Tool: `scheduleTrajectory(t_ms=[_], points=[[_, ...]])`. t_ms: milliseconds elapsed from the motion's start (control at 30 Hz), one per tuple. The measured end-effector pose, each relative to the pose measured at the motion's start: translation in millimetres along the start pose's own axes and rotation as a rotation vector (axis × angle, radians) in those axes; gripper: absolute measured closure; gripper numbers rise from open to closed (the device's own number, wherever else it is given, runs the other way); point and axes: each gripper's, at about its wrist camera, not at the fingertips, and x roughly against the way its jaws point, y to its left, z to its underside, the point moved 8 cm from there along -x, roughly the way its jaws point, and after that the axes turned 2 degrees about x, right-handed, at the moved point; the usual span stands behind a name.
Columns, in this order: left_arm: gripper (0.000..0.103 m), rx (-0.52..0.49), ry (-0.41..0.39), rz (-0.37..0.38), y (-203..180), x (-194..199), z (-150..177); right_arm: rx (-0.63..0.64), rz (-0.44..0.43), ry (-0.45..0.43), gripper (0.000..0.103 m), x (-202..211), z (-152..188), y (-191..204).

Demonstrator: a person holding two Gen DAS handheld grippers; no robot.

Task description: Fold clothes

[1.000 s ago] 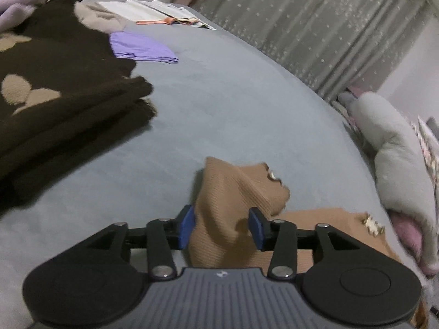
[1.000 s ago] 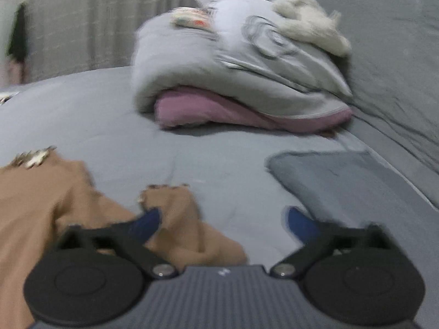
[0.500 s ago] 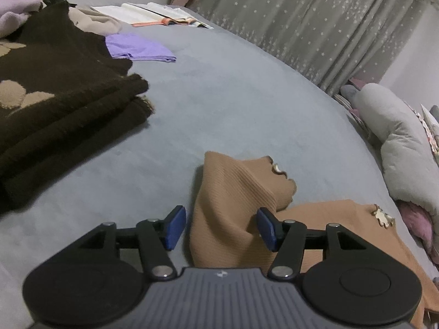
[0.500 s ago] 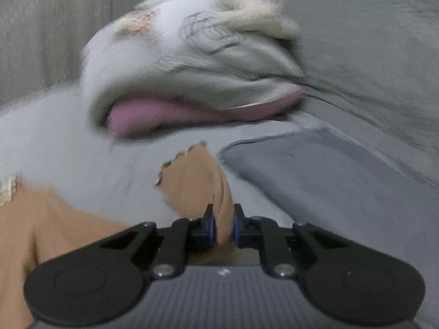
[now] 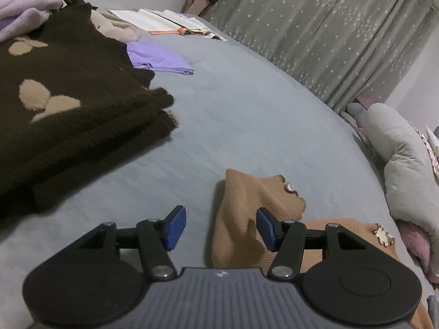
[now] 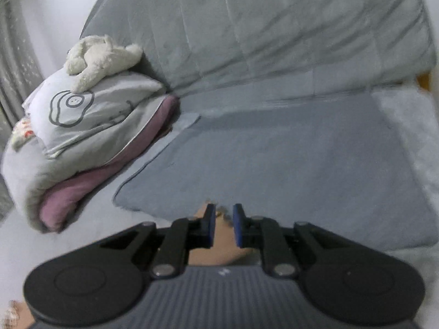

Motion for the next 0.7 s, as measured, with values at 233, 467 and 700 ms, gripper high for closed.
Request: scheduleTrajectory(t_ms=[233,467,700], points=[[0.049,0.007,0.023,0.023,2,-2,3,-0.130,-0.013,0.105,0.037,-30,-1,-23],[0.049,-0.030,0.039,0.024,-9,-7,10,0.069,-0.070,0.162,0.097,-53,8,6],[0.049,-0.056,0.044,0.019,-16,-9,15,0.177,-0.177,-0.019,0.098,-21,-25,32]])
